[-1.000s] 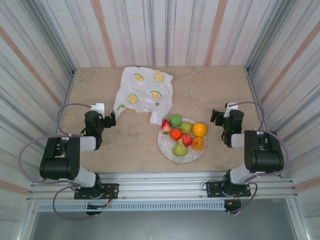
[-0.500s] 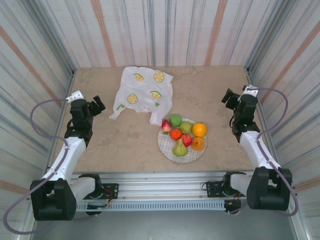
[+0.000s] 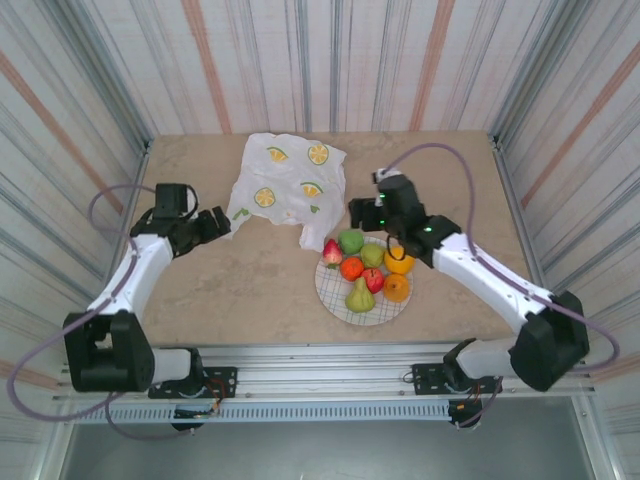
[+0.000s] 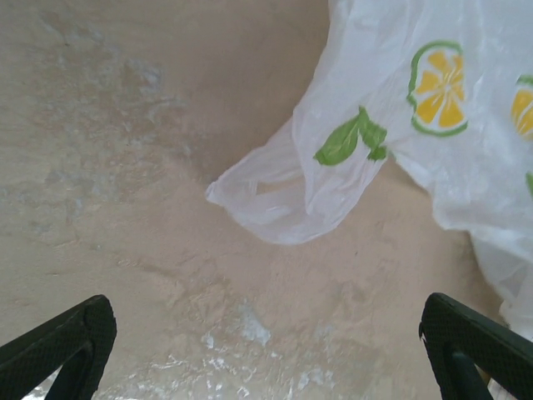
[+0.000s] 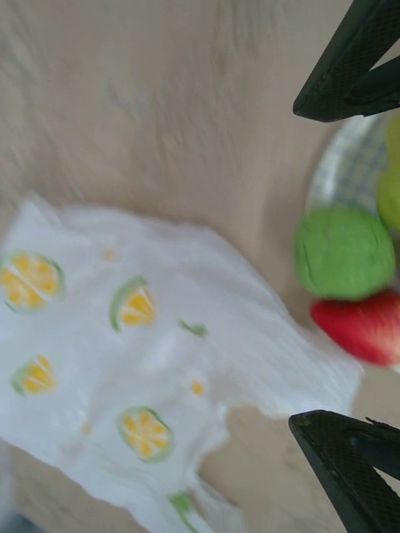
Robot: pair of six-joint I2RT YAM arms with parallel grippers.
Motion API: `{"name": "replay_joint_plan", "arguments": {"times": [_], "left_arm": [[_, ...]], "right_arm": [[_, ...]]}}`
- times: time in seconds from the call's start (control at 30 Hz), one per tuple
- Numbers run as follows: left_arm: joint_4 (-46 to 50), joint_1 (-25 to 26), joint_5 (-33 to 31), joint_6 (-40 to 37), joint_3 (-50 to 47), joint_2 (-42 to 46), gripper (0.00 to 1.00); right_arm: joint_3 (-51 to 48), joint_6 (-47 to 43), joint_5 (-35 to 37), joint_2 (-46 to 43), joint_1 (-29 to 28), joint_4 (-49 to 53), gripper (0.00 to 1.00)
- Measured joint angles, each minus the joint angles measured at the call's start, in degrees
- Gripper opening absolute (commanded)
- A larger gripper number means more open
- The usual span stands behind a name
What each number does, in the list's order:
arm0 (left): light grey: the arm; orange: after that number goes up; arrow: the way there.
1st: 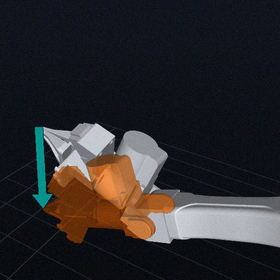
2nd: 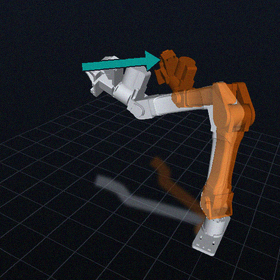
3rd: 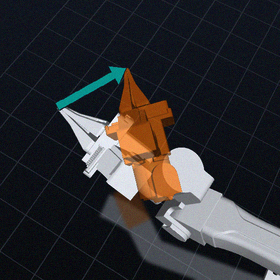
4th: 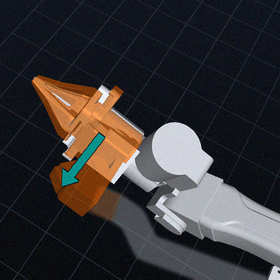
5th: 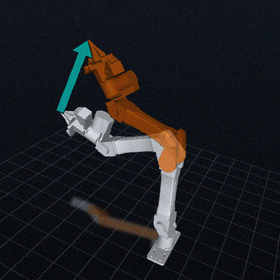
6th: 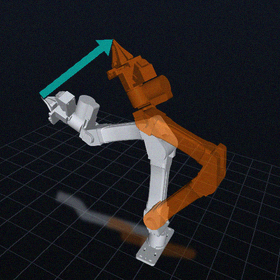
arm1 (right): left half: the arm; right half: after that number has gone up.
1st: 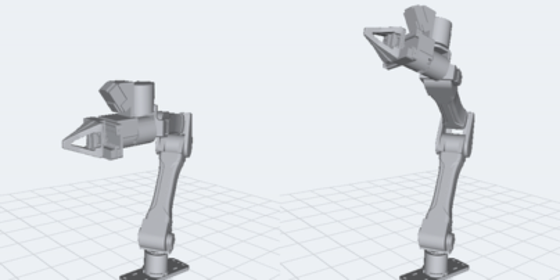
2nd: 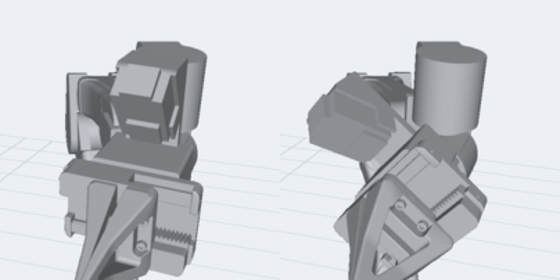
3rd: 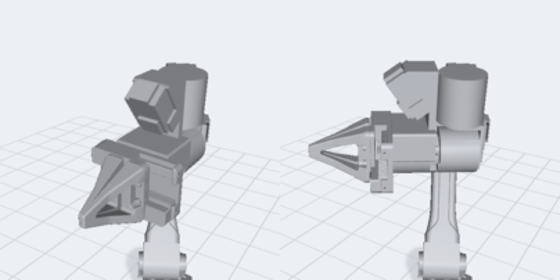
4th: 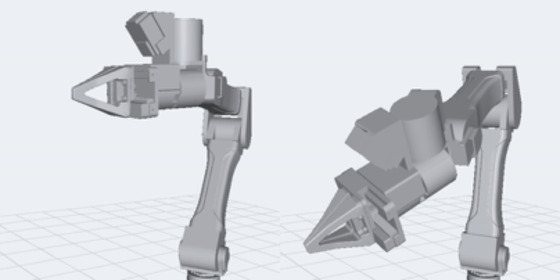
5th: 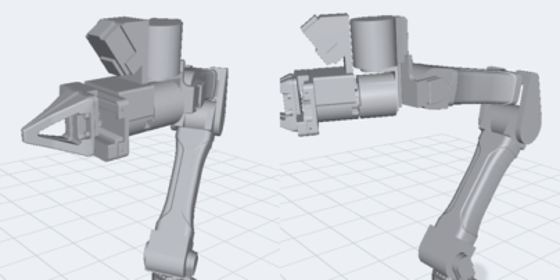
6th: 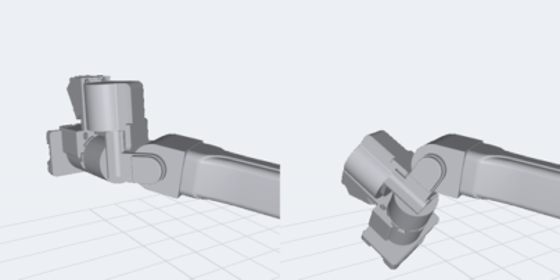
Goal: Place the fruits into the plastic bag
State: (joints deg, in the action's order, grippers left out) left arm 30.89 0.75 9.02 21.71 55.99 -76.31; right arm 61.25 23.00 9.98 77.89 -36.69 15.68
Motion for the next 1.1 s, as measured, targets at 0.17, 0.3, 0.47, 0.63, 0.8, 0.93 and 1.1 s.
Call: {"name": "replay_joint_plan", "arguments": {"times": [0.17, 0.3, 0.47, 0.63, 0.8, 0.93, 1.1], "left_arm": [[5.79, 0.9, 0.15, -6.29, 7.78, -8.83, 0.99], [8.96, 2.43, -0.5, -9.81, 13.46, -16.15, 0.91], [10.16, 3.45, -0.37, -11.37, 17.75, -22.8, 0.79], [10.38, 4.07, 1.2, -10.95, 20.28, -27.34, 0.52], [10.49, 4.15, 3.61, -10.21, 20.24, -28.87, 0.22], [9.44, 4.15, 3.93, -9.66, 15.96, -25.24, 0.16], [9.4, 4.52, 3.85, -8.07, 3.41, -10.47, 0.47]], "right_arm": [[7.65, 2.1, -1.53, 11.56, -6.73, 2.58, 0.87], [13.03, 3.13, -2.01, 19.74, -8.37, 4.35, 0.86], [17.25, 3.58, -0.94, 26.86, -8.41, 5.64, 0.84], [21.75, 3.72, -0.87, 33.31, -8.28, 6.36, 0.65], [22.67, 3.82, -1.03, 36.54, -7.82, 6.23, 0.1], [24.35, 1.9, -2.62, 36.96, -5.53, 6.29, 0.0], [27.71, -5.05, -5.35, 36.89, -3.04, 4.92, 0.0]]}}
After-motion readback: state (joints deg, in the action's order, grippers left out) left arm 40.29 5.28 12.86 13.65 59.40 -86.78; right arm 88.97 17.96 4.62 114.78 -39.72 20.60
